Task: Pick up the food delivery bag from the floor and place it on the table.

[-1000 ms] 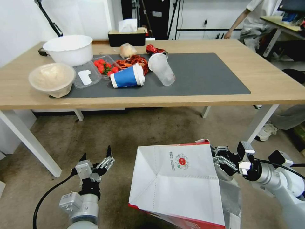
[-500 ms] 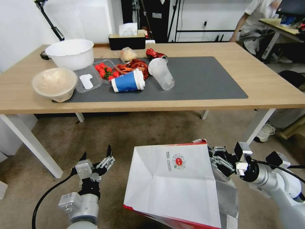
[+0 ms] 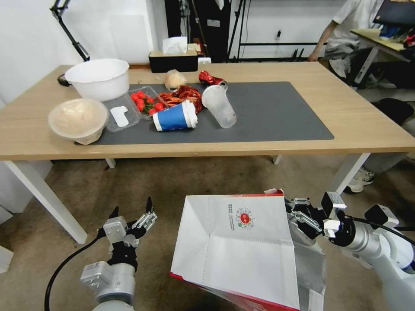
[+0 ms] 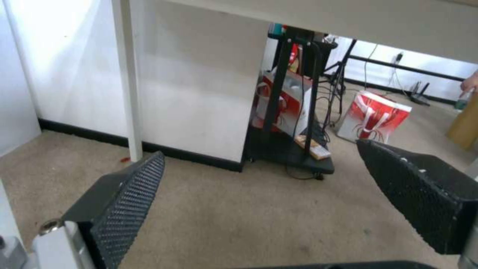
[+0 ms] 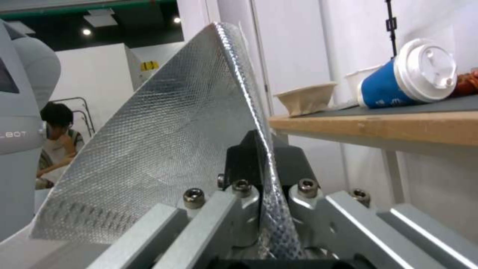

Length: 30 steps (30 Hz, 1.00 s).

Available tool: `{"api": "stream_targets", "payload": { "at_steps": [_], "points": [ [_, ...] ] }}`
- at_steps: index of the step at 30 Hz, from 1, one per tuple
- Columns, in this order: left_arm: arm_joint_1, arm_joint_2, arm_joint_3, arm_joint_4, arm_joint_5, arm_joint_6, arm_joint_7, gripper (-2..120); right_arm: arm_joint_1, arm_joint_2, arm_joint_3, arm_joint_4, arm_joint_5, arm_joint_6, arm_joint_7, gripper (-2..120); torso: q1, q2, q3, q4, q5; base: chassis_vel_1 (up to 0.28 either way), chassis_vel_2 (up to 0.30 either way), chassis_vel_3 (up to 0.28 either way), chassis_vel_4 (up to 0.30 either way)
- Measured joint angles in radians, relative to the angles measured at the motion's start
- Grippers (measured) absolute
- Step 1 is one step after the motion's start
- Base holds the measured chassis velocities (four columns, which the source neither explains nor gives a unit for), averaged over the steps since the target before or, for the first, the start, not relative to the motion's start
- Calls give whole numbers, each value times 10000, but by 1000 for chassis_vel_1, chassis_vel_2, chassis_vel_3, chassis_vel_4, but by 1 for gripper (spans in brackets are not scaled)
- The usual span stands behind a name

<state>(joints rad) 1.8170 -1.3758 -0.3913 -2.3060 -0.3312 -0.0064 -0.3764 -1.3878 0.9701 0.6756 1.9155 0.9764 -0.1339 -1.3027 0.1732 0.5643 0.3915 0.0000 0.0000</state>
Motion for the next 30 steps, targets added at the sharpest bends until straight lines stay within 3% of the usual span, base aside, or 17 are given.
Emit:
{"api": "stream_targets", "payload": {
  "at_steps": [30],
  "points": [
    [2, 26, 27, -32, 2, -6, 9, 97, -26, -61, 32, 90, 28, 0, 109, 0, 501, 1255, 756, 0, -1, 0, 0, 0, 0]
  ]
}}
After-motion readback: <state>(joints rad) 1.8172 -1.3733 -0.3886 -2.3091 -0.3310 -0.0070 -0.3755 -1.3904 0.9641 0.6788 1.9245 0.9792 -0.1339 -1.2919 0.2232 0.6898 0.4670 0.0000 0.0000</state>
